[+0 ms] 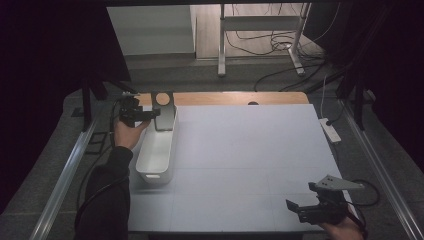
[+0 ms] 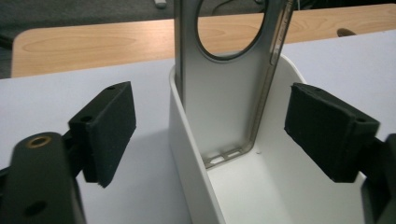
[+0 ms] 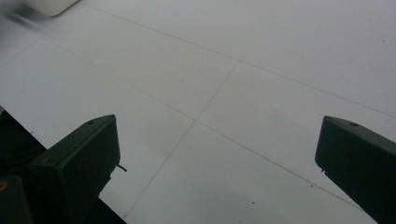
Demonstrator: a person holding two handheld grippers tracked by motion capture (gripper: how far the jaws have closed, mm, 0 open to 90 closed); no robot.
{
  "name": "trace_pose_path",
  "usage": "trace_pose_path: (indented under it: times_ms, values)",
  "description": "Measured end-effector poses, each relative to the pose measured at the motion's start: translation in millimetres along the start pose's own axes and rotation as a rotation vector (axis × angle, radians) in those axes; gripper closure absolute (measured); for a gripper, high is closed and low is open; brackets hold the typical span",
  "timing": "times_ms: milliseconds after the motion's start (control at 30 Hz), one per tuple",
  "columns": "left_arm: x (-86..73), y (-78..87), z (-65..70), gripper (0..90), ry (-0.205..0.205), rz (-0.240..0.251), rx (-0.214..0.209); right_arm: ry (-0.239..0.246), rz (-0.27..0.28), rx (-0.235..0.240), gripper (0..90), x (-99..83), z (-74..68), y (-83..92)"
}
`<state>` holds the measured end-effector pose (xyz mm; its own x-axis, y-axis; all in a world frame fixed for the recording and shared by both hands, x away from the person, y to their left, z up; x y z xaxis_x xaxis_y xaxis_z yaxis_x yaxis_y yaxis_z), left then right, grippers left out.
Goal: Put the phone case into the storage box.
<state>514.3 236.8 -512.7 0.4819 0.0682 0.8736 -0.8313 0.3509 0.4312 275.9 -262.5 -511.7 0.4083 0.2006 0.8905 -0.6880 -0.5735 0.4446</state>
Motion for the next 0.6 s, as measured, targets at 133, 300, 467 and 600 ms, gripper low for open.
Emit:
trace_pose_path:
  times_ms: [133,300,467,600]
  values:
    - [0.5,3.2,4.0,13.4,0.002,0.01,-0.038,0.0,0.0,0.0,0.2,0.0,0.0,0.0]
    - [0.5,6.9,6.7,9.3,-0.01,0.017,-0.061,0.0,0.0,0.0,0.2,0.0,-0.1,0.0]
    - [-1.5,11.6,9.9,4.9,-0.039,0.002,-0.079,0.0,0.0,0.001,0.2,0.0,-0.2,0.0]
    - [-2.9,15.6,15.8,3.4,-0.052,-0.003,-0.1,0.001,-0.001,0.001,0.2,0.0,-0.5,-0.2]
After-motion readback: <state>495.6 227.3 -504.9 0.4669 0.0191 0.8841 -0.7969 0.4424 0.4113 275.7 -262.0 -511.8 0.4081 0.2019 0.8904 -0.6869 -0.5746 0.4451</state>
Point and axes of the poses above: each handheld gripper's, and its own axes: y roughly backward along the jaws, x roughly out of its top, z roughly to its right, the point moved 9 cm from there along -y, roughly forward along the jaws, and after that the axes turned 15 degrees about z, right-handed, at the moved point
